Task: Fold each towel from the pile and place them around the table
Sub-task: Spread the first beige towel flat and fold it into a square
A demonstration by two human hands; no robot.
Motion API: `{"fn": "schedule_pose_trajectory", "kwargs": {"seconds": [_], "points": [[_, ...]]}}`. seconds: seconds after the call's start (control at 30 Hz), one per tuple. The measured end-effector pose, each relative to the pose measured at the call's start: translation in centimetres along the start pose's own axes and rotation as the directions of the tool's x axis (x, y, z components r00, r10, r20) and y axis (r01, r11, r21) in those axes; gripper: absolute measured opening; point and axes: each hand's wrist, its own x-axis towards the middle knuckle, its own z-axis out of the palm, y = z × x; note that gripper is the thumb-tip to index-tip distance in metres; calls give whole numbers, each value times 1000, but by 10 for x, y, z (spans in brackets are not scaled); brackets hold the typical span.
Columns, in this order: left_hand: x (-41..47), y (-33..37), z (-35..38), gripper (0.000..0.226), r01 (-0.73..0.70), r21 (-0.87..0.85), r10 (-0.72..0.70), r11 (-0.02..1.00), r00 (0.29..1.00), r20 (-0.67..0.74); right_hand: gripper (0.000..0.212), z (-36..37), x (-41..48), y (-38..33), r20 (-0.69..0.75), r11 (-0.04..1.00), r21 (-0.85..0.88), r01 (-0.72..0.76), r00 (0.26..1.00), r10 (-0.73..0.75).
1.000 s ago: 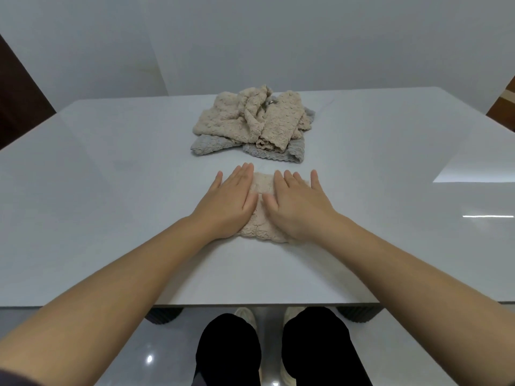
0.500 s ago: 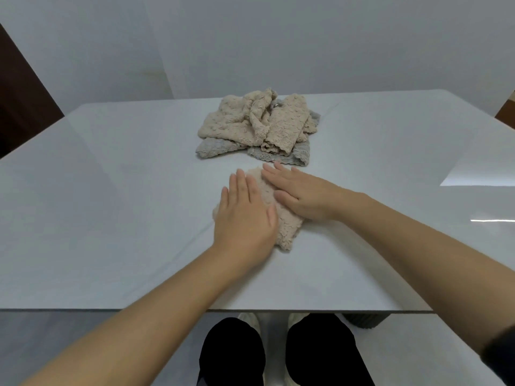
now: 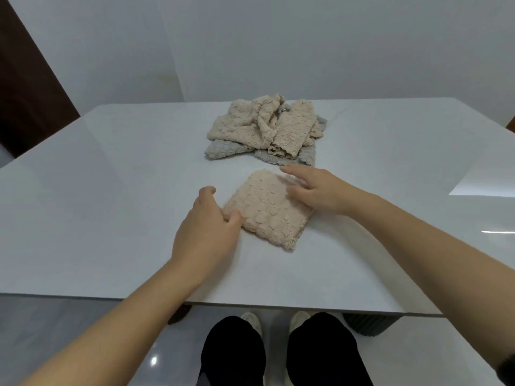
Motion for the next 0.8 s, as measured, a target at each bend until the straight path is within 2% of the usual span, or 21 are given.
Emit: {"fn": "schedule_pose_trajectory", "kwargs": {"seconds": [0.07,0.1,0.13,0.2,0.23,0.3,0.4,0.43,0.5,0.57,0.63,0.73,0.8], "points": [[4,2,-10,49,199,-203,-172,959,974,146,56,0,-1,-5,18,999,-38,-12,1000,13],[6,5,-14,43,305,-326,-240,895,945,224,57,1,0,-8,27,998,-66,-12,1000,13],[6,9,-18,35,396,-453,-277,799,910,307,57,3,0,-11,32,996,-89,-7,999,10],[4,16,-25,15,521,-621,-263,585,847,462,58,5,0,-17,36,994,-110,-16,999,20],[4,18,-26,12,551,-662,-254,509,830,496,58,4,-1,-19,31,993,-114,-29,999,32],[6,20,-22,17,541,-728,-269,420,841,470,59,3,-3,-21,11,991,-119,-62,998,63],[20,20,-7,46,491,-813,-309,313,862,402,60,3,-6,-28,-23,989,-91,-120,993,119],[25,20,-2,54,487,-815,-322,315,862,391,60,4,-7,-30,-33,988,-69,-141,990,139],[33,19,6,62,443,-785,-338,433,887,315,58,5,-9,-36,-42,984,2,-179,983,179],[40,17,8,56,327,-718,-310,614,937,162,60,5,-9,-42,-43,969,112,-221,973,227],[44,16,0,49,194,-704,-220,683,974,54,67,7,-6,-47,-49,916,297,-269,954,296],[51,8,-17,46,50,-748,-53,662,998,21,74,10,11,-53,43,719,597,-356,909,414],[61,-2,-29,50,42,-782,-59,622,998,7,57,14,26,-59,178,511,765,-391,892,416]]}}
